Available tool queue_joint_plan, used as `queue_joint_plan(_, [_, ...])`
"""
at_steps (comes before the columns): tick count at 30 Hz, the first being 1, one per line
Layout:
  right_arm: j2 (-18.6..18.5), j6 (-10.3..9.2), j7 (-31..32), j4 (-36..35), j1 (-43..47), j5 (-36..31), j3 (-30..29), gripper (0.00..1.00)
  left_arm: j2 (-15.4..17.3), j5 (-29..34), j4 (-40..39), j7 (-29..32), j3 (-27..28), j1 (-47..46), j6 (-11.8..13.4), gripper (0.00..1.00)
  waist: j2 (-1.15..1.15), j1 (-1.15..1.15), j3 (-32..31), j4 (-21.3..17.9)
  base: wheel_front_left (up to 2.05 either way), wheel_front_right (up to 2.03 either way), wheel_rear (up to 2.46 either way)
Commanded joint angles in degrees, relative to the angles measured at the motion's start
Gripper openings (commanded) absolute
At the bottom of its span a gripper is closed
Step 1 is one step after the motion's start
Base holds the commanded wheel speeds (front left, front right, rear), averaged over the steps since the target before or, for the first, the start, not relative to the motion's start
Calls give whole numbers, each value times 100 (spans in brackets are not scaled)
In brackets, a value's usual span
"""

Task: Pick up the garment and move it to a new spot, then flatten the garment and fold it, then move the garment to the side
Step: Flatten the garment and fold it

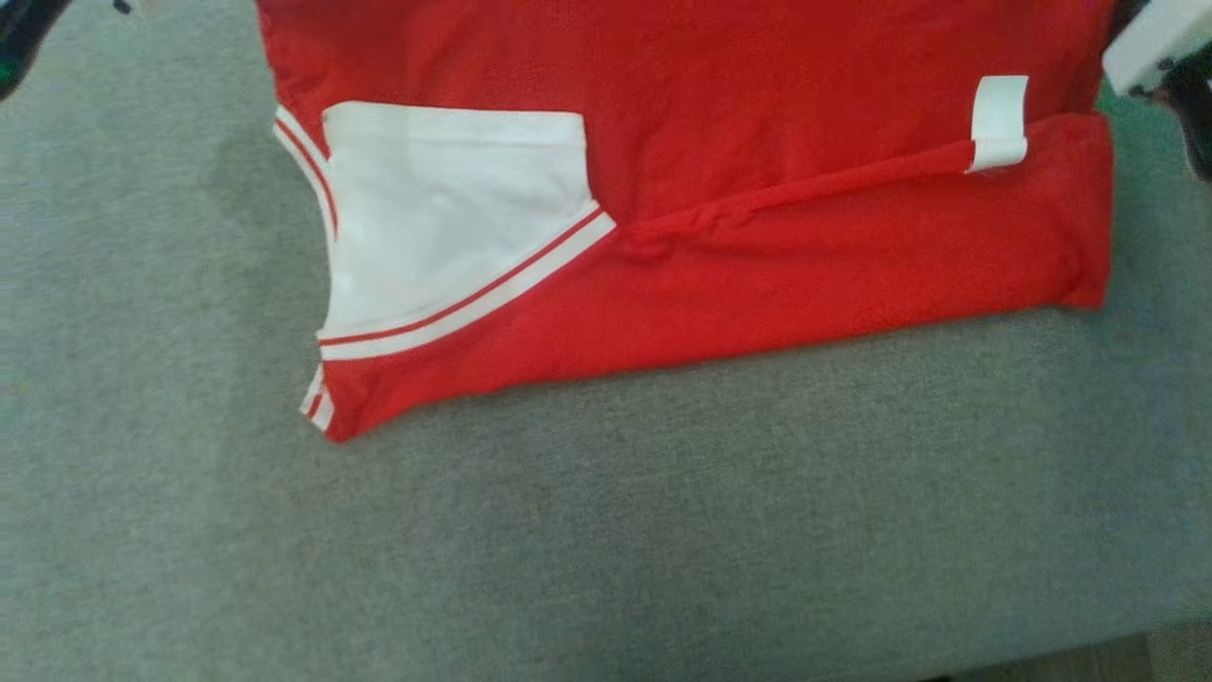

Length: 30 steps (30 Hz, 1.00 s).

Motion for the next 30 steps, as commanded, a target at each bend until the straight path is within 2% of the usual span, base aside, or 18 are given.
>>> queue_joint_plan(1, [-186, -4, -29, -233, 338, 148, -16, 0, 256, -77, -132, -117, 213, -85, 10, 0, 0, 0, -103, 104, 0, 0, 0])
queue_joint_plan(8, [-657, -4, -115, -731, 1143, 486, -53, 0, 781, -270, -853, -503, 90, 760, 15, 0, 0, 0, -324, 308, 0, 0, 0])
queue_joint_plan(10, [-757, -4, -151, -859, 1378, 529, -87, 0, 932, -299, -1123, -587, 63, 1066, 87, 0, 0, 0, -381, 354, 0, 0, 0])
queue_joint_plan(17, [-976, -4, -229, -1271, 2186, 520, -240, 0, 1497, -536, -2253, -870, 6, 2183, 659, 0, 0, 0, -530, 466, 0, 0, 0])
queue_joint_plan(18, [-976, -4, -229, -1271, 2186, 520, -240, 0, 1497, -536, -2253, -870, 6, 2183, 659, 0, 0, 0, -530, 466, 0, 0, 0])
queue_joint_plan(24, [-1090, -4, -199, -1627, 2808, 438, -551, 0, 1696, -543, -2947, -1085, -37, 2941, 1147, 0, 0, 0, -559, 523, 0, 0, 0])
queue_joint_plan(30, [-1065, -4, -30, -1977, 3347, 268, -903, 0, 1718, -686, -3234, -1242, -50, 3452, 1419, 0, 0, 0, -569, 515, 0, 0, 0])
